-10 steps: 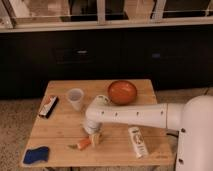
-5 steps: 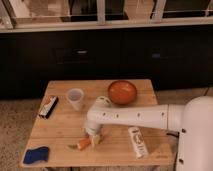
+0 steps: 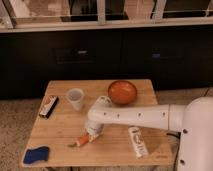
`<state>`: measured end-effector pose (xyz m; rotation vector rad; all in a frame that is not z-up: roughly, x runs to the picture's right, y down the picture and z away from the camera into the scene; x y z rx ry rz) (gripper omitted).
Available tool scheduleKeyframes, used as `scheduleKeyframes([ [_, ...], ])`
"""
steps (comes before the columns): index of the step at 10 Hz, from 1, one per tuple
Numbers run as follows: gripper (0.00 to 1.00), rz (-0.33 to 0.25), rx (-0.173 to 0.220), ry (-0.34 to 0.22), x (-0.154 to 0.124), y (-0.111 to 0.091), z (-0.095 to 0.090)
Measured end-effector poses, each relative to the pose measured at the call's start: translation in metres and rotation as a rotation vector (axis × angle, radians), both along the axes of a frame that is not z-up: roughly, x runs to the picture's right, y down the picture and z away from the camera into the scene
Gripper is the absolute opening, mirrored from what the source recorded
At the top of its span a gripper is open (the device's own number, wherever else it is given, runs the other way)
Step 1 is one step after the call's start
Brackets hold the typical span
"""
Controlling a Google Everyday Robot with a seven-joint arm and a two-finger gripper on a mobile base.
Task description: Place the pepper in the ceramic cup
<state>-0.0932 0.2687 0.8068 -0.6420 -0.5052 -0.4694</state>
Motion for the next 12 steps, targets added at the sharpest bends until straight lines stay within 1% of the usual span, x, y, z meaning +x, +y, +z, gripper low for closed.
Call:
scheduleKeyframes([
  [2, 0.00, 0.017, 0.004, 0.003, 0.002, 0.000, 0.004],
  [4, 0.00, 0.012, 0.003, 0.000, 0.000, -0.001, 0.002],
  [5, 0.02, 0.011, 0.002, 0.002, 0.001, -0.001, 0.002],
  [6, 0.12, 0.010, 0.008, 0.016, 0.004, -0.008, 0.001],
  [7, 0.18, 0.023, 0.013, 0.028, 0.005, -0.019, -0.002],
  [9, 0.20, 0.035, 0.015, 0.040, 0.004, -0.038, -0.012],
  [10, 0.20, 0.038, 0.015, 0.048, 0.004, -0.042, -0.013],
  [12, 0.20, 0.044, 0.019, 0.060, 0.006, -0.048, -0.010],
])
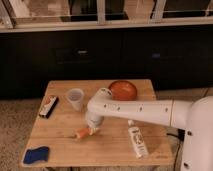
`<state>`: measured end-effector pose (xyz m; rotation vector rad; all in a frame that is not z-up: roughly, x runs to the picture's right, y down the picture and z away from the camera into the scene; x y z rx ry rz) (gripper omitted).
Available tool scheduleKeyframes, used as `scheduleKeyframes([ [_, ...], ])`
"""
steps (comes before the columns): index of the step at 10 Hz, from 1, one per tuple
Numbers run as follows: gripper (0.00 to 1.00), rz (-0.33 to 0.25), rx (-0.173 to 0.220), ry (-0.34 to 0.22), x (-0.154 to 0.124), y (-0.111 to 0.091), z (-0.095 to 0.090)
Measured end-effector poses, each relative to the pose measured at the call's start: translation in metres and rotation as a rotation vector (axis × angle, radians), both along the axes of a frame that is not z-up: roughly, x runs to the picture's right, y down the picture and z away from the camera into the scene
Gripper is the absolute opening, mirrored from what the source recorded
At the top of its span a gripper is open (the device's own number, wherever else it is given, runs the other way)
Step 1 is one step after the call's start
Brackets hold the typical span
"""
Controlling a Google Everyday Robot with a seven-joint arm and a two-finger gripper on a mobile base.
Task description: Place the pepper in the ceramic cup
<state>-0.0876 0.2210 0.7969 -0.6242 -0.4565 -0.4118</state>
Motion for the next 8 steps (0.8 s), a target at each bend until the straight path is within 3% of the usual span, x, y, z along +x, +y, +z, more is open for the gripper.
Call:
scheduleKeyframes([
  [4, 0.20, 0.014, 0.009, 0.032, 0.004, -0.043, -0.014],
  [8, 0.20, 0.024, 0.005, 0.051, 0.003, -0.076, -0.012],
])
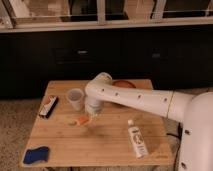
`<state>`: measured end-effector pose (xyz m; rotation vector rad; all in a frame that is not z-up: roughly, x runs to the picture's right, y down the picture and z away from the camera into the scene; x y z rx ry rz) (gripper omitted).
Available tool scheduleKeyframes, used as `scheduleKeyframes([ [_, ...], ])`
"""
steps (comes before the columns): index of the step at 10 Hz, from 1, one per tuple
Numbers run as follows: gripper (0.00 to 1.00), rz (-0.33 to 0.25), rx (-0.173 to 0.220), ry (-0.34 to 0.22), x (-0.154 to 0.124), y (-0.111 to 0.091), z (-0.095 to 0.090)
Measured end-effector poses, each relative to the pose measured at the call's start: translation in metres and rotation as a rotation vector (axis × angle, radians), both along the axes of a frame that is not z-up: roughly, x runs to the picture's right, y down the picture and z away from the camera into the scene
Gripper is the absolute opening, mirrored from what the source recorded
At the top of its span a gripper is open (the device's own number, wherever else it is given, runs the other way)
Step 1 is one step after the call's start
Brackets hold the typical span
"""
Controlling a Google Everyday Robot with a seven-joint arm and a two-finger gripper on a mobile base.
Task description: Place the pepper in the ceramic cup
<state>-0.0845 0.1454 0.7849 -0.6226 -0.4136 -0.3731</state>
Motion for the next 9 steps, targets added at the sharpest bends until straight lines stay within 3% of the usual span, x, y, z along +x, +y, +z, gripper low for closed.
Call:
scheduleKeyframes([
  [4, 0.20, 0.021, -0.007, 0.007, 0.000, -0.014, 0.016],
  [9, 0.20, 0.061, -0.019, 0.010, 0.003, -0.049, 0.027],
])
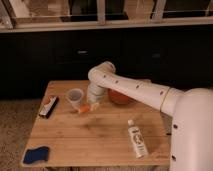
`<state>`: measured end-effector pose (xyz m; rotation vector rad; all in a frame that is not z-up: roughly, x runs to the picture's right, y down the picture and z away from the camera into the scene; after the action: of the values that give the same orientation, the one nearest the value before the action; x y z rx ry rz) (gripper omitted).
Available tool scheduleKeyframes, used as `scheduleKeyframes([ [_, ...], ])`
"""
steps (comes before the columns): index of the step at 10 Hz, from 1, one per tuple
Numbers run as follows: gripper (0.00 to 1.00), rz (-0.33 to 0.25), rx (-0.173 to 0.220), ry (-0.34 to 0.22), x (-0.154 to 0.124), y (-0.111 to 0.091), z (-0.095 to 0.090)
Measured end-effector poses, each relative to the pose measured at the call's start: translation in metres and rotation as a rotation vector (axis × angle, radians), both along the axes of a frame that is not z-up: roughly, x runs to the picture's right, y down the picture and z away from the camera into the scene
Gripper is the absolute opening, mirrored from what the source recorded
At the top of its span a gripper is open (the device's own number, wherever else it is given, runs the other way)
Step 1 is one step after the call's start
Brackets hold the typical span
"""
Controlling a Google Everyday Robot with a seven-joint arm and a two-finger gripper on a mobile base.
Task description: Place the pepper in the ceramic cup
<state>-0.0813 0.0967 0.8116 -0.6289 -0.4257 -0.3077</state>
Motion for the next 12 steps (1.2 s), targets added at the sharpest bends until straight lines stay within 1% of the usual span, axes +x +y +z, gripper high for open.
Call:
scheduleKeyframes([
  [4, 0.20, 0.011, 0.006, 0.011, -0.001, -0.029, -0.004],
  [7, 0.20, 0.022, 0.013, 0.017, -0.002, -0.034, 0.004],
  [9, 0.20, 0.026, 0.019, 0.015, -0.004, -0.045, -0.001],
  [12, 0.20, 0.025, 0.030, 0.018, -0.008, -0.054, 0.000],
])
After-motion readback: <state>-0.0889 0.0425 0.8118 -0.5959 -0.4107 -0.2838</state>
